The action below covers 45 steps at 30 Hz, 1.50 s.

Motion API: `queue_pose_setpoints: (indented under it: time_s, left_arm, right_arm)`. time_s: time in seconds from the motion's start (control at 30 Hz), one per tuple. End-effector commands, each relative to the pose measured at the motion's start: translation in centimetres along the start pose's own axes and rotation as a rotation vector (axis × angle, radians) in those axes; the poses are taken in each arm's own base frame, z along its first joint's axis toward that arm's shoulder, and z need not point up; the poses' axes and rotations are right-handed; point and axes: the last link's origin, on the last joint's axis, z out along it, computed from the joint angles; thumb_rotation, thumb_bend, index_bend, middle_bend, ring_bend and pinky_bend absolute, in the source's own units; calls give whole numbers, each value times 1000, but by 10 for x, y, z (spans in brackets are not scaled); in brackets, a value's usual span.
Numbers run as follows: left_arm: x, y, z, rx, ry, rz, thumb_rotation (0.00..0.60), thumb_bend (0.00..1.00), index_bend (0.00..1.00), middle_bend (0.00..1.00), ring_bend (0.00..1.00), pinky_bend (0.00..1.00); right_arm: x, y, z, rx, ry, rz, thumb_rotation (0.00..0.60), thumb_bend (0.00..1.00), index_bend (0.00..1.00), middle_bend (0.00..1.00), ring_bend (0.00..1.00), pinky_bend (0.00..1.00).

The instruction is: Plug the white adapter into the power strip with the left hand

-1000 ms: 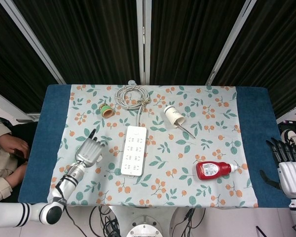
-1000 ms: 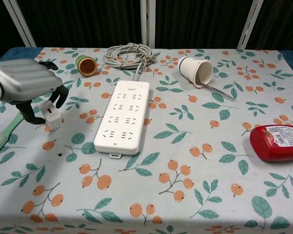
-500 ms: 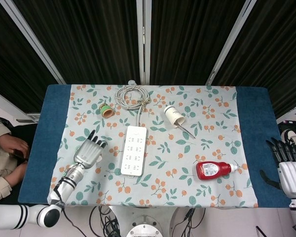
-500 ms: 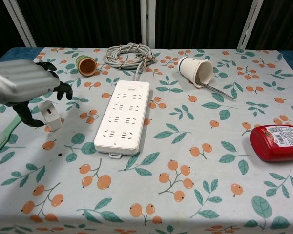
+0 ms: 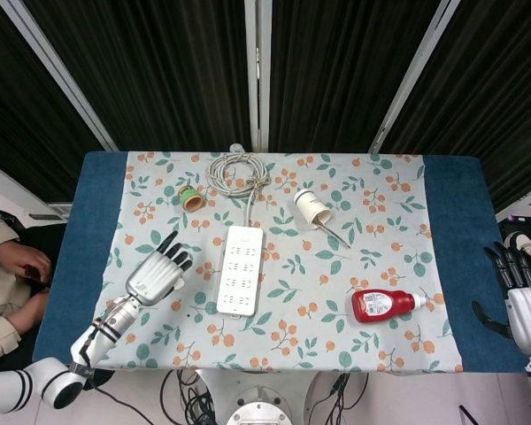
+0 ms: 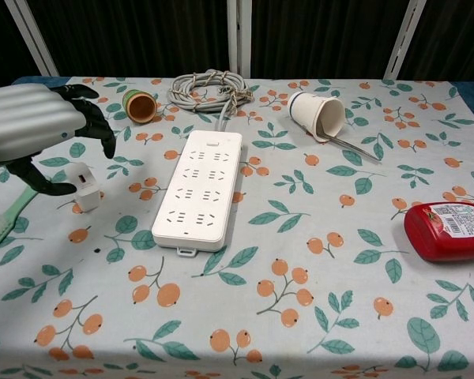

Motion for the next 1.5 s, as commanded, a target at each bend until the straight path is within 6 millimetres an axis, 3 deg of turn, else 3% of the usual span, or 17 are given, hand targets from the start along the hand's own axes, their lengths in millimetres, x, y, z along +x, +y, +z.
queue_pose_setpoints:
  time_s: [0.03,0.27,0.57,0.77,1.5]
  left_arm:
    - [-15,-4,-6,-33,25,-7,600,241,367,299,155,0]
    - [-20,-7,-8,-30,3,7,600,239,356,299,155,0]
    - [-8,-7,-20,-13,53,-1,600,235,338,298,156,0]
    - [-16,-9,-24,-7,18,6,600,221,338,298,156,0]
    - [-36,-9,-12,-32,12,38,600,216,387,327,156,0]
  right_arm:
    - [1,-1,0,0,2,-3,600,228,0,0,0,0]
    - [0,0,-3,-11,0,1,600,228,0,0,0,0]
    - [-2,-2,-1,-9,-7,4,600,228,0,0,0,0]
    - [-3,-1,-1,-12,-9,6,600,228,0,0,0,0]
    - [-3,0,-4,-19,-3,7,600,228,0,0,0,0]
